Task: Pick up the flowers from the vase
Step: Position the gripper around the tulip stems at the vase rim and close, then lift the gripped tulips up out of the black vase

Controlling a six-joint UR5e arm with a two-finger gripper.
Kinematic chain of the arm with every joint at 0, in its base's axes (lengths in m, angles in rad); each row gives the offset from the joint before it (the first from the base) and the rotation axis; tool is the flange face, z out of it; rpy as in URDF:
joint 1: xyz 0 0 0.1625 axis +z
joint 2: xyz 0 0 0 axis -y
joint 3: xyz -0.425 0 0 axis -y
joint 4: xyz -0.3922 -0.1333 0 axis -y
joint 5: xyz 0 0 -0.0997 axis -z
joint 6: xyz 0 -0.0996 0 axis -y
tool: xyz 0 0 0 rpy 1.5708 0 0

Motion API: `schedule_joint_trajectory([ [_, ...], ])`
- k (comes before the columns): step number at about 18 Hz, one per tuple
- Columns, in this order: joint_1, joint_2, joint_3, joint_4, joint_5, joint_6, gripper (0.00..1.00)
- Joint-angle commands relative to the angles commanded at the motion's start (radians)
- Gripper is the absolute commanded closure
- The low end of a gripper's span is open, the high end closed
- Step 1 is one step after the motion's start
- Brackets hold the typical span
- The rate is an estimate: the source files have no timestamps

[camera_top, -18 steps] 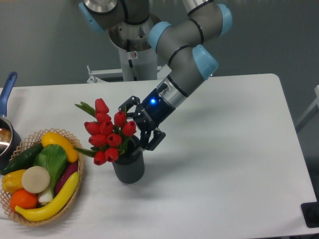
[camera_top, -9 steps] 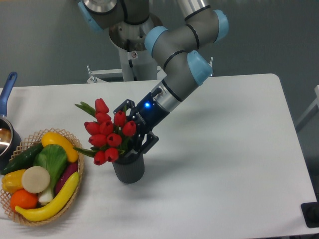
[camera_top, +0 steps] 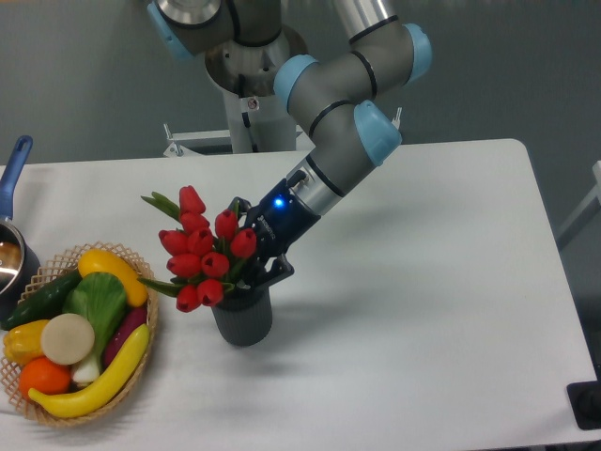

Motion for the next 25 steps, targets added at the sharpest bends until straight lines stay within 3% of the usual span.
schedule_joint_trajectory([
  [18,0.026,0.023,0.018,0.0,-0.081,-0.064,0.53],
  [25,0.04,0.041,0.081,0.002,-0.136,-0.193,0.53],
])
